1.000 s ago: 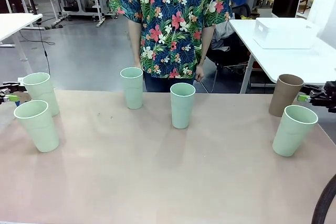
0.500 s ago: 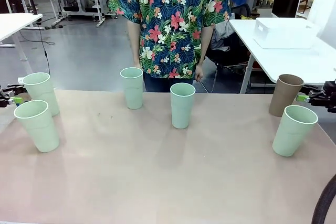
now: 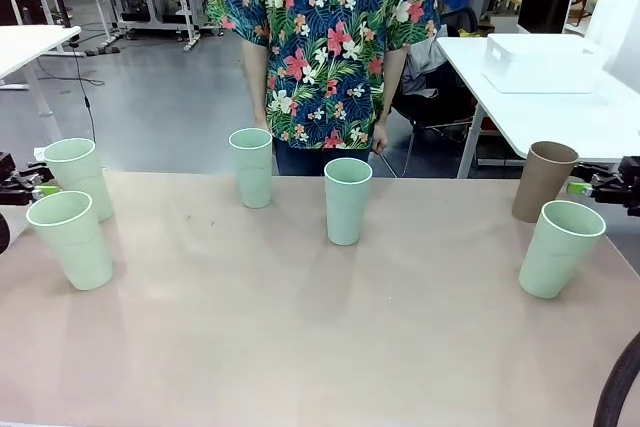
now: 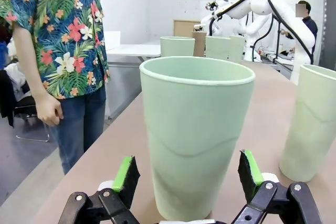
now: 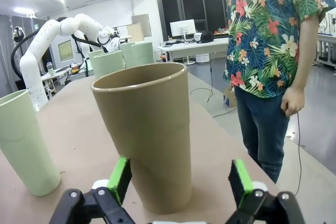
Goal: Stack the cups and store them in the basket.
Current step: Pick up two Reusable plastic cups , one in each hand.
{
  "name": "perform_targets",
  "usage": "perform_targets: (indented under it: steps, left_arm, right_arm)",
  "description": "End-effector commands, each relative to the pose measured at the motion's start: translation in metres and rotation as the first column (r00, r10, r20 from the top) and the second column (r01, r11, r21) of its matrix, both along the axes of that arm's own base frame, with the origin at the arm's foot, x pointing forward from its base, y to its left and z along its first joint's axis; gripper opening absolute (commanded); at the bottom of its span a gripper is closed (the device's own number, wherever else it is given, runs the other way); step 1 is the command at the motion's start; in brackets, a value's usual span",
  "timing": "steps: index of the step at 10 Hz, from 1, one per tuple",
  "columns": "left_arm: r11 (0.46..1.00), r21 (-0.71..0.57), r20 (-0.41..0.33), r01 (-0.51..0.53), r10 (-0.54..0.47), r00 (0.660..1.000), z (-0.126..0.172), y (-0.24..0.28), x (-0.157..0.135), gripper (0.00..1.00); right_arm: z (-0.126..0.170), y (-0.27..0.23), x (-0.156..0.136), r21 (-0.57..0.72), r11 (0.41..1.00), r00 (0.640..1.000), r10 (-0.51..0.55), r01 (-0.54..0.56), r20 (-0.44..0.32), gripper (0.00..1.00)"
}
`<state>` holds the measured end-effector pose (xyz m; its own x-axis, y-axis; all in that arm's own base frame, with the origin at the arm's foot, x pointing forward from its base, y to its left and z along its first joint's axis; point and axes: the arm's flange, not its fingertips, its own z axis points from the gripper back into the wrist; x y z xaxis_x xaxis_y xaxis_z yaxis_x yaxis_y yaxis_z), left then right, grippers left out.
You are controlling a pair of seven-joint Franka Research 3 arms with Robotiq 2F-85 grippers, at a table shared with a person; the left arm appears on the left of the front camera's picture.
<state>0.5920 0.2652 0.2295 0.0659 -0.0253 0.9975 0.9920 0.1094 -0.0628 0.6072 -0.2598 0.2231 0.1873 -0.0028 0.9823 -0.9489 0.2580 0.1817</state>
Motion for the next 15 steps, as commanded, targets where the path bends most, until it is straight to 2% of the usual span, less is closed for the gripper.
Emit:
perform_targets:
  steps: [1, 8, 15]
  left_arm:
    - [1.000, -0.002, 0.023, -0.021, 0.021, 1.000, 0.006, -0.012, -0.011, 1.00]
    - [1.000, 0.010, 0.016, 0.005, -0.005, 1.000, 0.006, -0.029, -0.013, 1.00]
    - [1.000, 0.009, 0.008, 0.026, -0.027, 1.000, 0.005, -0.035, -0.009, 1.00]
  right_arm:
    - [0.002, 0.007, -0.001, 0.007, 1.000, 1.000, -0.027, 0.027, -0.002, 1.00]
    - [-0.004, 0.025, 0.010, 0.008, 1.000, 1.000, -0.025, 0.025, 0.002, 1.00]
    - [0.002, 0.033, 0.000, 0.005, 1.000, 1.000, 0.028, -0.028, -0.010, 1.00]
